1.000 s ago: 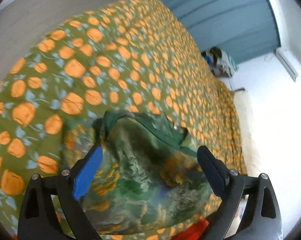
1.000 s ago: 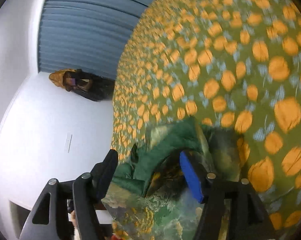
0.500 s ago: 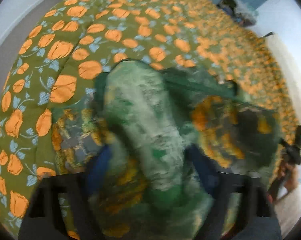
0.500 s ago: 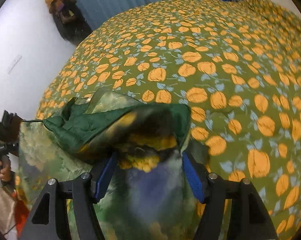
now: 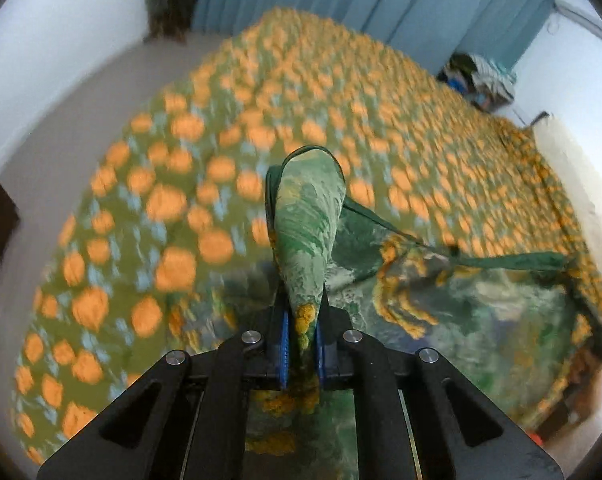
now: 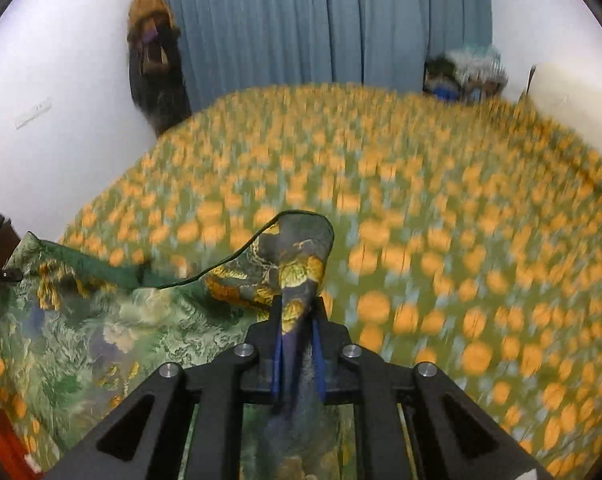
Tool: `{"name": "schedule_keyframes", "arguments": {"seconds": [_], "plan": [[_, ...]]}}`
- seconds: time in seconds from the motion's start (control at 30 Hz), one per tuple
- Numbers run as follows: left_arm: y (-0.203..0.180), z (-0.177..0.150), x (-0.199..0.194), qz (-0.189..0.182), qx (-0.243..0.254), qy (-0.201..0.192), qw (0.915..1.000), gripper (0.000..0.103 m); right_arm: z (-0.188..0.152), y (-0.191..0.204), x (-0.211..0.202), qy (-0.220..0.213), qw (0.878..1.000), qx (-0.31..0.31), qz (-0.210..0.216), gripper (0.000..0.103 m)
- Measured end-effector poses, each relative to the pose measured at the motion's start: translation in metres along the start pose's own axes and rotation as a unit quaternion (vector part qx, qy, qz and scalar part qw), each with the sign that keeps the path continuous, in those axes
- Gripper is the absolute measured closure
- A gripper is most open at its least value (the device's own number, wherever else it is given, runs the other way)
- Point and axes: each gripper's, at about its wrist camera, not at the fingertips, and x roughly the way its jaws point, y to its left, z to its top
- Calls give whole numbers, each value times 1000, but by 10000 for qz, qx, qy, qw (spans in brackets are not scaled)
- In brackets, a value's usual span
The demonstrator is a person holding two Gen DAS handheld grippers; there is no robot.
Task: Fold large clothes
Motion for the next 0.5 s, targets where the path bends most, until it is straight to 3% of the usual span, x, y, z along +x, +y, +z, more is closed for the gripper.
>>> {"name": "schedule_keyframes", "arguments": {"seconds": [0.1,0.23,0.37,0.5], "plan": [[-12,-1,29,545,237,-287,9978,95,6,0,28,59,9994,87,-319,91],[-11,-27,88,1203,486,-78,9915,94,-23,-5,77,635,9956,255,-644,91],[-4,-49,109,1346,668,-184,9885,90,-58,-9,105,994,9922,339,-666,91],[6,-54,118,1248,577,-254,9902,84,-72,-14,120,1121,9907,504,-578,89]]}}
